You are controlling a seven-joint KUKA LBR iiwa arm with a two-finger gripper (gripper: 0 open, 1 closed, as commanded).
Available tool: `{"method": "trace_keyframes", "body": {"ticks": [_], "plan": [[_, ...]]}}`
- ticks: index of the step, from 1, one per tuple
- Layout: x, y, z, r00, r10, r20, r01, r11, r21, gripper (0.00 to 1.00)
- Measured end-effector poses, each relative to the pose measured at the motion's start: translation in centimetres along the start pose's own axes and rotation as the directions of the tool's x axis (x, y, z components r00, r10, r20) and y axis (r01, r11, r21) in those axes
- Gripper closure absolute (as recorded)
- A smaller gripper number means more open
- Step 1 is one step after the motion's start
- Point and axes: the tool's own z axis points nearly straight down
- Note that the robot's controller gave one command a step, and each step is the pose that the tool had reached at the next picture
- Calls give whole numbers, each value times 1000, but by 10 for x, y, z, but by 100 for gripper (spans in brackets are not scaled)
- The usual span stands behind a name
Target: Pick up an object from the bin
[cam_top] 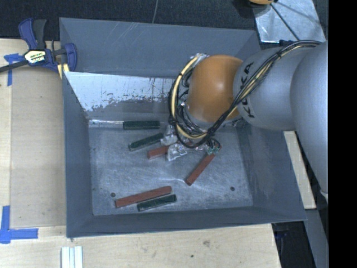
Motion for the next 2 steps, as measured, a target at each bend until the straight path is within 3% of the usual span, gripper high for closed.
{"method": "trace_keyframes", "body": {"ticks": [1,2], "plan": [[0,0,0,1000,0,0,0,1000,0,100],[-12,9,-198,1000,20,-20,-20,1000,-2,100]]}}
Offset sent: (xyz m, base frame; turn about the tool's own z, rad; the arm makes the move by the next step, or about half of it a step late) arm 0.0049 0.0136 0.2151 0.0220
